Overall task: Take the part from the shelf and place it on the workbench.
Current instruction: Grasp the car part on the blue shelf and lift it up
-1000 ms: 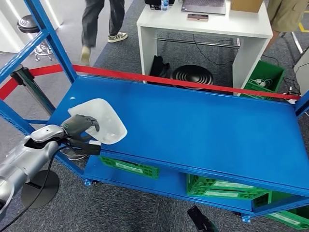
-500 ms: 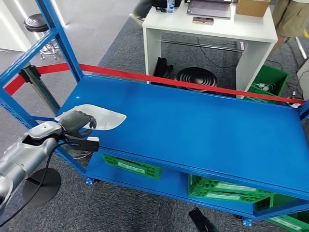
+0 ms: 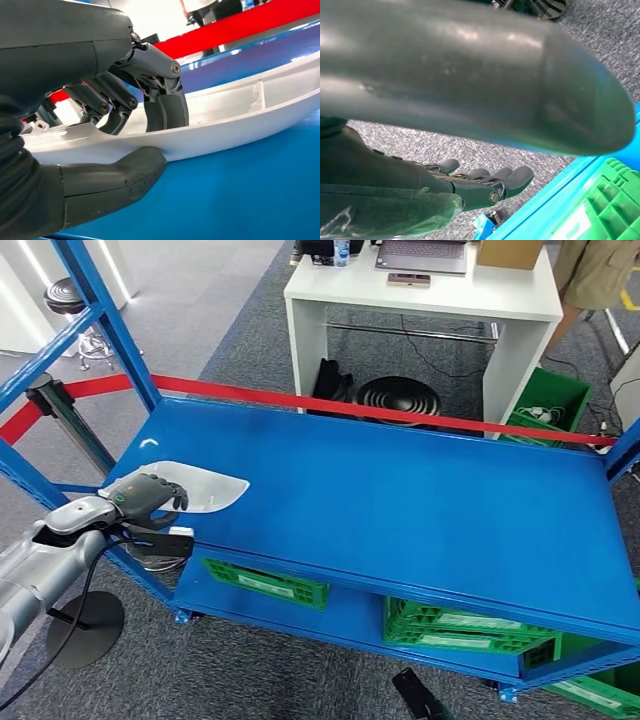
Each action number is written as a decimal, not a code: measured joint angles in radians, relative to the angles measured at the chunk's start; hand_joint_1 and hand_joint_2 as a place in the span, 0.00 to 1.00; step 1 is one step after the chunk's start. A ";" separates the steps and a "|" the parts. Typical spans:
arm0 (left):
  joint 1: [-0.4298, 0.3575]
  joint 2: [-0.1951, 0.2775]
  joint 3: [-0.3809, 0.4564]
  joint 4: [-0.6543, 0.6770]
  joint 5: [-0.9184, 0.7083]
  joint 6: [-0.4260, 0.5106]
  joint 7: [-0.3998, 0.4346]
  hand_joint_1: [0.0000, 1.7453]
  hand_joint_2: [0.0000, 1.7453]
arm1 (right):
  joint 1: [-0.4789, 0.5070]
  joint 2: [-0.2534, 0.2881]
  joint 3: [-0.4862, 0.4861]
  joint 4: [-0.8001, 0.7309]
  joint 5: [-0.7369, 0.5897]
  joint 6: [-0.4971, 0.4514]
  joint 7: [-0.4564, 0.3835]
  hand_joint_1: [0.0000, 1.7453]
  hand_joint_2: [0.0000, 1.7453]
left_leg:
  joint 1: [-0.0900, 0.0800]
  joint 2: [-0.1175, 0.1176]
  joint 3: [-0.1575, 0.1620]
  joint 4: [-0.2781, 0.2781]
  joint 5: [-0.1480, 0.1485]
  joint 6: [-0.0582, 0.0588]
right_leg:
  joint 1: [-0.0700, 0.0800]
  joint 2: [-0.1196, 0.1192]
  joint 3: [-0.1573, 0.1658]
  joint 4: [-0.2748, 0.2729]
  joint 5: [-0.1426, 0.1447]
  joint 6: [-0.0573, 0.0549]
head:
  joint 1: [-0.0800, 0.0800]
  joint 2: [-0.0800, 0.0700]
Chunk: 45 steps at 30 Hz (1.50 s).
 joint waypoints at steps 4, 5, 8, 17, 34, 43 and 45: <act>-0.005 -0.001 0.000 -0.002 -0.003 0.001 0.007 1.00 1.00 | -0.001 0.000 0.002 -0.001 -0.002 0.002 -0.001 0.00 0.00 | 0.000 0.000 0.014 -0.035 0.003 0.015 | 0.000 -0.001 -0.003 -0.003 -0.002 0.023 | 0.000 0.000; -0.006 -0.001 0.000 -0.003 -0.006 0.002 0.012 1.00 1.00 | -0.001 0.000 0.002 -0.001 -0.003 0.002 -0.001 0.00 0.00 | 0.002 0.000 0.016 -0.038 0.006 0.020 | 0.000 -0.003 -0.012 0.017 -0.017 0.029 | 0.002 0.000; -0.003 -0.006 0.000 -0.004 -0.010 0.006 0.025 1.00 1.00 | 0.000 0.000 0.007 -0.001 -0.011 0.001 0.001 0.00 0.00 | 0.005 0.002 0.017 -0.041 0.008 0.028 | -0.001 -0.007 -0.088 0.190 -0.107 0.040 | 0.007 0.000; 0.007 0.002 0.018 -0.008 0.003 0.007 0.034 1.00 1.00 | 0.003 0.002 0.020 -0.001 -0.016 0.000 0.002 0.00 0.00 | 0.004 -0.002 0.012 -0.035 0.012 -0.005 | -0.010 0.001 0.013 0.001 -0.014 0.027 | 0.004 0.000; 0.151 -0.219 0.276 -0.272 0.192 0.297 -0.037 1.00 1.00 | 0.015 0.004 0.047 -0.002 -0.074 -0.029 -0.004 0.00 0.00 | 0.003 0.000 -0.008 -0.020 0.002 0.011 | -0.003 -0.002 -0.004 -0.006 -0.006 0.029 | -0.008 0.000; 0.171 -0.276 0.332 -0.348 0.204 0.305 -0.042 1.00 1.00 | 0.021 0.004 0.050 -0.002 -0.084 -0.030 -0.005 0.00 0.00 | 0.002 0.000 -0.001 -0.022 -0.004 0.033 | -0.006 -0.009 -0.104 0.166 -0.042 0.046 | 0.006 0.000; 0.171 -0.279 0.339 -0.355 0.204 0.305 -0.044 1.00 1.00 | 0.020 0.004 0.050 -0.002 -0.085 -0.030 -0.005 0.00 0.00 | -0.002 -0.001 0.001 -0.020 -0.008 0.025 | -0.006 -0.009 -0.044 0.043 0.006 0.041 | 0.006 0.000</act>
